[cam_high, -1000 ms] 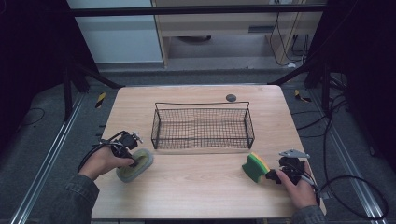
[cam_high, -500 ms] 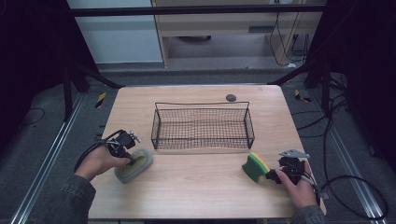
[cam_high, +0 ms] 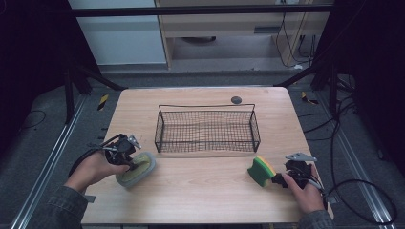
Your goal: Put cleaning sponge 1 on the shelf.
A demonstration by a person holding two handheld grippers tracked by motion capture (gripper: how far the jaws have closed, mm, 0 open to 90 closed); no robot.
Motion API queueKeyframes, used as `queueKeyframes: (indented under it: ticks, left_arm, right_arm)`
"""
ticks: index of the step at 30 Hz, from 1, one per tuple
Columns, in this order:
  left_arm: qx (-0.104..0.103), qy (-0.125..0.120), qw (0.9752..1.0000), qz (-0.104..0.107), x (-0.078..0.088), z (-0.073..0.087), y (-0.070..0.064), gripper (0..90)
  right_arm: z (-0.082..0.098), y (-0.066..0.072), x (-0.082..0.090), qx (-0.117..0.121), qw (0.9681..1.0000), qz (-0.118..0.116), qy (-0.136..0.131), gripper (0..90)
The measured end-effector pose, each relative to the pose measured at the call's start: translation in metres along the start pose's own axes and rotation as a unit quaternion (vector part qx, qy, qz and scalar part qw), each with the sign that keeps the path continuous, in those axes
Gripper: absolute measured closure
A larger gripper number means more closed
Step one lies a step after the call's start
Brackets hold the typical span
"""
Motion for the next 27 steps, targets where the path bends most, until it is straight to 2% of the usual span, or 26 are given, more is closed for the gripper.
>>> queueKeyframes:
  ticks: [7, 15, 21, 27]
  left_arm:
    - [-0.016, -0.007, 0.9998, -0.008, 0.015, 0.0, -0.008, 70.9]
    - [-0.042, -0.021, 0.9986, -0.024, 0.045, -0.01, -0.017, 70.9]
    - [-0.06, -0.026, 0.9973, -0.033, 0.061, -0.021, -0.018, 70.9]
    - [-0.066, -0.029, 0.9967, -0.037, 0.068, -0.03, -0.017, 70.9]
  right_arm:
    - [0.0, 0.0, 0.0, 0.0, 1.0, 0.0, 0.0, 0.4]
    - [0.0, 0.0, 0.0, 0.0, 1.0, 0.0, 0.0, 0.4]
    - [0.0, 0.0, 0.0, 0.0, 1.0, 0.0, 0.0, 0.4]
    - [0.0, 0.0, 0.0, 0.0, 1.0, -0.001, -0.001, 0.4]
Point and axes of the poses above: each handheld gripper's, and its own axes: x roughly backward along the jaws, z roughly out of its underside, y roughly to its left, the point moved 2 cm from there along -x, roughly forward along the jaws, and after that the axes turned 9 degrees about z, right-handed, at the moved point
